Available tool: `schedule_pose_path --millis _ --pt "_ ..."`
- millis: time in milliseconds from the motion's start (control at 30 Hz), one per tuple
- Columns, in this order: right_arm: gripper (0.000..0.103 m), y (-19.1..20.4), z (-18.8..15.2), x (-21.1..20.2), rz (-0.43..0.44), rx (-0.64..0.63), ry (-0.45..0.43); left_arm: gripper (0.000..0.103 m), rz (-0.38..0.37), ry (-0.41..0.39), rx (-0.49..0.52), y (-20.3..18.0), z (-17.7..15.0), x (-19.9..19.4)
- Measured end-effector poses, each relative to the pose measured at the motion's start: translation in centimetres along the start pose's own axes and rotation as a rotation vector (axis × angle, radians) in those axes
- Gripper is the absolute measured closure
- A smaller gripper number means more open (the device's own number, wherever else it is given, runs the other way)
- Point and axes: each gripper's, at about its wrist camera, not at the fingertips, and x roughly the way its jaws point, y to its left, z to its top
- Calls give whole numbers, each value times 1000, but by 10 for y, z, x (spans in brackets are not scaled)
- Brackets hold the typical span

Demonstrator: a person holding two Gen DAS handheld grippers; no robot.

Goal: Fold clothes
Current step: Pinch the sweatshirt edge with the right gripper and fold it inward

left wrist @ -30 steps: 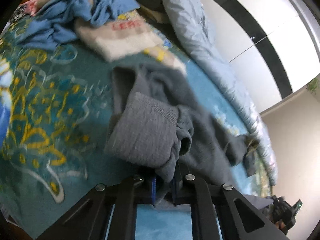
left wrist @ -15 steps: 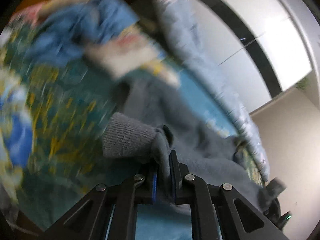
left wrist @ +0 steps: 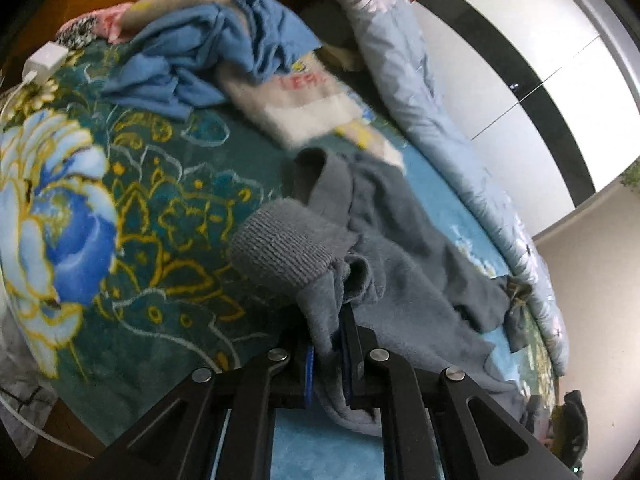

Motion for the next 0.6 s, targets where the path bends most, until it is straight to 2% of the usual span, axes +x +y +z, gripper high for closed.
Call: schedule_pose_path --millis 33,167,233,300,367,433,600 --pt "97 2 -1 -1 -6 -8 -7 92 15 2 -3 1 -3 2" --pt "85 18 6 -16 -67 -94 -66 88 35 10 3 4 -4 -1" --pt "76 24 11 -30 -80 -115 -116 88 37 13 9 6 -4 -3" --pt "58 27 19 -40 -95 -131 -157 84 47 14 12 3 -5 -4" --pt "55 26 29 -40 -138 -144 -181 74 88 12 19 -1 -6 -5" --pt "54 22 42 -32 -221 -149 -192 70 119 7 28 -5 -7 -6" --pt "54 17 73 8 -307 -165 -175 65 140 -21 42 -6 -6 -22"
